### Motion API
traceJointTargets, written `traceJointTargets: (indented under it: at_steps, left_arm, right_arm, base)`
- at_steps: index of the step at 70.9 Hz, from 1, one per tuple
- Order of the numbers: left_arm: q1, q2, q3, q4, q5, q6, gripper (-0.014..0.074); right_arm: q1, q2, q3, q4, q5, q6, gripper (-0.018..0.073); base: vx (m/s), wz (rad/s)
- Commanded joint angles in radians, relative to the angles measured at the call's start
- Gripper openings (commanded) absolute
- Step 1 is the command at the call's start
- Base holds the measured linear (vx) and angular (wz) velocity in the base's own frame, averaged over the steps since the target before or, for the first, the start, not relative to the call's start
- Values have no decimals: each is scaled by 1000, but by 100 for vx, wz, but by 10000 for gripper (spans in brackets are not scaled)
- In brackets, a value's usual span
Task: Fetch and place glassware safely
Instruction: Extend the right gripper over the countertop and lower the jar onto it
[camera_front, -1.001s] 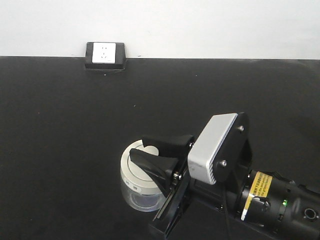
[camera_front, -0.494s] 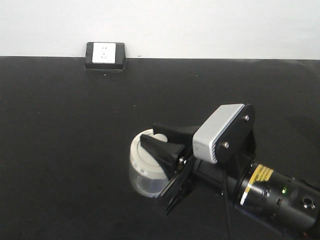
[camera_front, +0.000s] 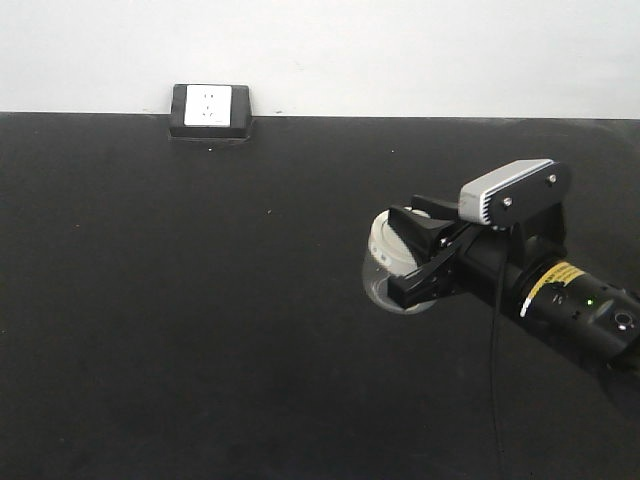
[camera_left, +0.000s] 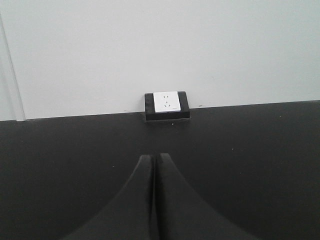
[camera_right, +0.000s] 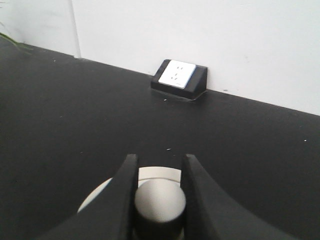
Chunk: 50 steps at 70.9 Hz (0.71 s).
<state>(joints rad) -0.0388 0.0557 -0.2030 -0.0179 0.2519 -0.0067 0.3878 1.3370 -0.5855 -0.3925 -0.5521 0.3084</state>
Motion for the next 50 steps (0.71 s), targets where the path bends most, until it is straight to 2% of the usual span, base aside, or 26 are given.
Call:
traceJointTargets:
  at_steps: [1, 13, 21, 34, 41, 50]
  left_arm:
    - [-7, 10, -27, -10, -71, -4, -7]
    - [-7, 10, -27, -10, -72, -4, -7]
    - [-7, 10, -27, -10, -72, -4, -7]
    - [-7, 10, -27, -10, -72, -4, -7]
    - [-7, 10, -27, -10, -72, -4, -7]
    - [-7, 10, -27, -10, -72, -4, -7]
  right_arm:
    - [-91, 39, -44, -156, -228, 127, -1]
    - [-212, 173, -138, -452, -344, 334, -1]
    - [-254, 259, -227, -599, -413, 406, -1]
    - [-266, 383, -359, -748, -493, 413, -1]
    - [-265, 441, -415, -794, -547, 410, -1]
    - [-265, 529, -469, -804, -634, 382, -1]
  base:
    - [0, 0]
    - [0, 0]
    - [0, 0]
    - [0, 0]
    - [0, 0]
    - [0, 0]
